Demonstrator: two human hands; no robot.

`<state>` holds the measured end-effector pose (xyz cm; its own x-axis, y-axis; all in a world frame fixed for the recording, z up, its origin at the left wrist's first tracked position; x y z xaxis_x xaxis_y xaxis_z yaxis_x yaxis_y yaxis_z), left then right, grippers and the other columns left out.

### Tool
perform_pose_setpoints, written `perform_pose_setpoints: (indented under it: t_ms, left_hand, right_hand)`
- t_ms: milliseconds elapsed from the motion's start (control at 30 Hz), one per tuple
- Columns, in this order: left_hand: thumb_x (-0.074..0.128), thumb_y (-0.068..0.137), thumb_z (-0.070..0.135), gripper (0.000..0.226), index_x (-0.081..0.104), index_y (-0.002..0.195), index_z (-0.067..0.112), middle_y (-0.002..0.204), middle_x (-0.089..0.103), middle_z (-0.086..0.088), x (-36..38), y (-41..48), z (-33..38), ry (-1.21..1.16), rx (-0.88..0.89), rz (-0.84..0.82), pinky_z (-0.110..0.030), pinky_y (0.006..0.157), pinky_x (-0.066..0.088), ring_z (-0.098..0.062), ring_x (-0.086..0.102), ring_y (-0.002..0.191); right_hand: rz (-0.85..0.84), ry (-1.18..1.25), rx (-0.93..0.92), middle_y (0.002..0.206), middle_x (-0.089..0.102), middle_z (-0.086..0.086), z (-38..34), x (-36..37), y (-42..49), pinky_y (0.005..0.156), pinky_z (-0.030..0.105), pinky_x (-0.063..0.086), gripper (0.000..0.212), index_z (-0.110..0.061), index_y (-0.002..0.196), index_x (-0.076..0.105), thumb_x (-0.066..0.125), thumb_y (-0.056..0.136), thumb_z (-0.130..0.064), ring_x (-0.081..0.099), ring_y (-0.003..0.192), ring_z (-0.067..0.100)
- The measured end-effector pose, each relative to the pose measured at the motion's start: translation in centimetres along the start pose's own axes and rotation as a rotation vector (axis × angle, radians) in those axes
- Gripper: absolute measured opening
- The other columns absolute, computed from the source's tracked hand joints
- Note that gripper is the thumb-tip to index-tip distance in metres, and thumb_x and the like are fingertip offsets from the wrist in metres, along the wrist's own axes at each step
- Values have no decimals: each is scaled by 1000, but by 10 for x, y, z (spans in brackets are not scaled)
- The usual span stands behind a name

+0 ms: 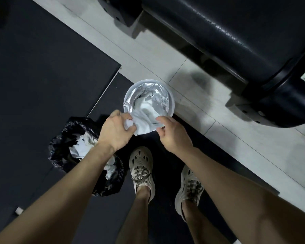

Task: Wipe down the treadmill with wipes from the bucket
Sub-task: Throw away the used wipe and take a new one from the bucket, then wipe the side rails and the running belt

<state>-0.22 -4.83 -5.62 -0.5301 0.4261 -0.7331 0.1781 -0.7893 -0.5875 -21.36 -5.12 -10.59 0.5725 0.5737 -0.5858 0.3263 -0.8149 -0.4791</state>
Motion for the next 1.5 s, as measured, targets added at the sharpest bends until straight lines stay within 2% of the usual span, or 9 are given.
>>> perform_pose_setpoints:
  t_ms: [100, 200, 300, 433, 767, 900, 1100, 1233, 1500]
  left_hand:
    - [73, 94, 34, 15, 71, 106, 25, 87, 59, 13, -13, -22, 12, -133, -42, -22, -16, 69, 41, -5, 56, 67]
    - [76, 94, 35, 14, 69, 88, 24, 55, 49, 14, -35, -51, 26, -315, -113, -72, -18, 55, 39, -6, 44, 48]
    - [80, 91, 50, 25, 71, 99, 28, 72, 60, 12, -67, -84, 49, -460, -100, -78, -28, 67, 45, -8, 54, 62]
    - [92, 81, 48, 53, 66, 123, 29, 113, 79, 3, -114, -138, 93, -739, -65, -186, -39, 94, 60, -18, 77, 104]
    - [73, 92, 52, 32, 66, 88, 21, 73, 66, -13, -169, -294, 207, -414, 186, 121, -48, 74, 60, -28, 65, 65]
    - [71, 101, 37, 15, 68, 93, 25, 75, 64, 6, -161, -394, 258, -360, 466, 12, -27, 65, 47, -11, 54, 62]
    - [64, 100, 38, 12, 74, 104, 32, 97, 77, 11, -125, -538, 329, -270, 652, -279, -50, 86, 59, -22, 72, 90]
    - [70, 97, 45, 18, 74, 107, 30, 99, 78, 11, -95, -618, 386, -240, 705, -393, -43, 86, 61, -14, 74, 90]
    - [80, 84, 52, 39, 69, 101, 19, 96, 77, -8, 0, -742, 494, -186, 794, -570, -58, 87, 62, -35, 75, 92]
  right_hand:
    - [-147, 210, 66, 160, 49, -5, -16, -6, -9, 111, 38, 48, 78, -37, 161, 40, 72, 95, -10, 59, 132, 18]
    - [-103, 266, 35, 142, 67, -2, -41, -32, -28, 104, 36, 54, 63, -29, 149, 59, 78, 92, -9, 67, 120, 16]
    - [69, 208, 81, 94, 77, 3, -63, -83, -58, 80, 34, 54, 15, -15, 108, 76, 71, 98, -24, 71, 91, 24]
    - [191, 326, 158, 92, 73, 1, -84, -156, -127, 85, 39, 60, 27, -12, 86, 71, 73, 92, -38, 72, 88, 20]
    - [398, 377, 281, 63, 45, 0, -126, -248, -346, 51, 24, 33, 34, -26, 80, 35, 48, 111, -28, 40, 54, 10]
    - [497, 398, 328, 68, 49, -2, -140, -253, -445, 61, 34, 36, 31, -22, 80, 41, 44, 111, -25, 44, 63, 14]
    - [659, 472, 408, 79, 63, 4, -137, -273, -595, 68, 39, 43, 27, -8, 95, 56, 42, 108, -26, 59, 76, 23]
    - [806, 515, 333, 69, 61, -14, -126, -297, -698, 62, 29, 39, 30, -28, 81, 58, 49, 104, -10, 54, 65, 8]
    - [962, 589, 178, 133, 63, -16, -50, -321, -877, 103, 23, 51, 49, -15, 141, 67, 41, 101, -7, 63, 117, 0]
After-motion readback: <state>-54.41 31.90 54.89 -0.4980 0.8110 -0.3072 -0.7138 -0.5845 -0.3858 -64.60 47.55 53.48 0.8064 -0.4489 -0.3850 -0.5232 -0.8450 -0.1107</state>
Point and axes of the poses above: each hand's wrist, its own y-axis towards the middle knuckle, its own x-axis out of the palm, z = x × y, the point moved 4 cm from there along y, towards the middle knuckle
